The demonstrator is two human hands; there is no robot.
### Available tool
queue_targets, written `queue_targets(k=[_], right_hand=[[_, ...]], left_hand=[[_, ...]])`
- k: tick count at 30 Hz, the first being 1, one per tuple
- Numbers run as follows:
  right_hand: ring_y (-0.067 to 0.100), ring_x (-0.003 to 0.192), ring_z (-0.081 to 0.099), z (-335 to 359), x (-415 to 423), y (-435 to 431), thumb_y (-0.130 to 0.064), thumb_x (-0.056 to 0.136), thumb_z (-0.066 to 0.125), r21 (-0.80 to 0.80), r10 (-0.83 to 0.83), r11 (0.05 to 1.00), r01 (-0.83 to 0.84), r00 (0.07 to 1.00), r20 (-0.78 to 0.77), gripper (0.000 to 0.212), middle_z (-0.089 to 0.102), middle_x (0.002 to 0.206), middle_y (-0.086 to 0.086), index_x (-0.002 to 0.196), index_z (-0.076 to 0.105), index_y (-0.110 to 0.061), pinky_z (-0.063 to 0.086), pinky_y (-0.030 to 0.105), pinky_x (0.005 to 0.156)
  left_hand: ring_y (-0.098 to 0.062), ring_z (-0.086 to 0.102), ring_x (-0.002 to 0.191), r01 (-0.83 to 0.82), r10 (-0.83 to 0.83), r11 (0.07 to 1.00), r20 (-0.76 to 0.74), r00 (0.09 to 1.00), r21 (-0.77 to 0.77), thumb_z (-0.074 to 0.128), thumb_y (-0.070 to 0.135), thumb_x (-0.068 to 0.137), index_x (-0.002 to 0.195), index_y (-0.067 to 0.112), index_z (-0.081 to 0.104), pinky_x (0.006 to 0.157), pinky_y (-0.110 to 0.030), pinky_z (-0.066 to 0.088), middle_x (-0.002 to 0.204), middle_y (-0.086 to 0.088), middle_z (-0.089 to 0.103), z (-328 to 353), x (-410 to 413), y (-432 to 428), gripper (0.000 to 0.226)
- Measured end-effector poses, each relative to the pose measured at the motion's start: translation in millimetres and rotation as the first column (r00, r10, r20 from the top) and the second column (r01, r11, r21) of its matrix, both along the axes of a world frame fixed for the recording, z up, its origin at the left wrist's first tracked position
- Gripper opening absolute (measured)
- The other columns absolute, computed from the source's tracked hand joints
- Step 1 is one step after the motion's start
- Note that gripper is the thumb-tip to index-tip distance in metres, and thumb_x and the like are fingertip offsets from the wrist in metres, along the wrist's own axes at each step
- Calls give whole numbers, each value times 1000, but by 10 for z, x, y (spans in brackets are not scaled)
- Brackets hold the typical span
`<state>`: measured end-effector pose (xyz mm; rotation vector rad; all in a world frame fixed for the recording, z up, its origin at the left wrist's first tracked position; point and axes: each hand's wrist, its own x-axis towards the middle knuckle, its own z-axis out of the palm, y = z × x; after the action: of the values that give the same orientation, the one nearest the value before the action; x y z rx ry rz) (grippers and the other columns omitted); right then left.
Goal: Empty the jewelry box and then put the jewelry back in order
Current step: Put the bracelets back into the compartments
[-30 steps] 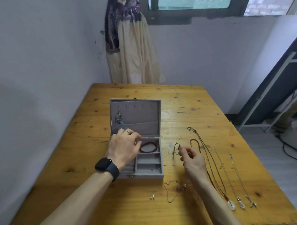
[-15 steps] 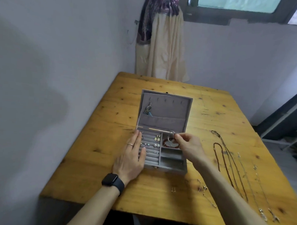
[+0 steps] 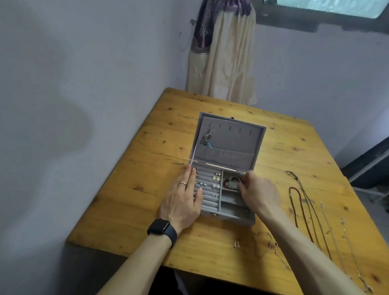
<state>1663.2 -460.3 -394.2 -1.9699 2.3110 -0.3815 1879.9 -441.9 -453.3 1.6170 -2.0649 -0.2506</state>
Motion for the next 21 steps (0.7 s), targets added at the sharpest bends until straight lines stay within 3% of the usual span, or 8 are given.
queue_targets(k=[3,8,13,17,21], right_hand=[[31,75,59,-25,13,20,-35,99,51,-18,19,1000,-21,996,-86,23,70,92,10,99,66,-18,44,33,61],[23,71,44,-82,-20,112,-34,100,49,-122,53,991,-61,996,-68,28,59,95,8,99,67,-13,38,31,61],[18,96,51,-127,-71,194,-37,99,51,-47,123,991,-125,992,-41,28,60,106,1,108,72,-21,47,30,79],[16,100,54,-110,-121,278,-33,98,56,-98,126,989,-114,985,117,28,63,114,0,119,70,-21,46,26,83],[4,92,58,-41,-212,453,-28,97,60,-167,124,983,-72,938,323,22,65,112,-6,116,70,-24,43,13,75]], left_hand=[[-19,30,146,0,0,1000,12,1000,1,23,49,100,158,16,18,110,-39,43,166,-1,9,11,-3,12,67],[-19,29,147,-5,5,1000,29,1000,0,23,48,100,158,16,18,111,-37,42,166,-2,10,27,-3,19,67],[-20,29,147,-8,8,1000,35,999,8,20,49,99,158,15,20,113,-37,39,166,-2,11,51,-8,30,68],[-18,26,148,-9,8,1000,38,999,25,23,48,100,158,16,19,115,-36,36,166,-1,11,73,-4,37,66],[-16,26,148,-3,2,999,25,1000,33,23,48,99,158,17,22,114,-37,37,166,0,11,95,7,45,66]])
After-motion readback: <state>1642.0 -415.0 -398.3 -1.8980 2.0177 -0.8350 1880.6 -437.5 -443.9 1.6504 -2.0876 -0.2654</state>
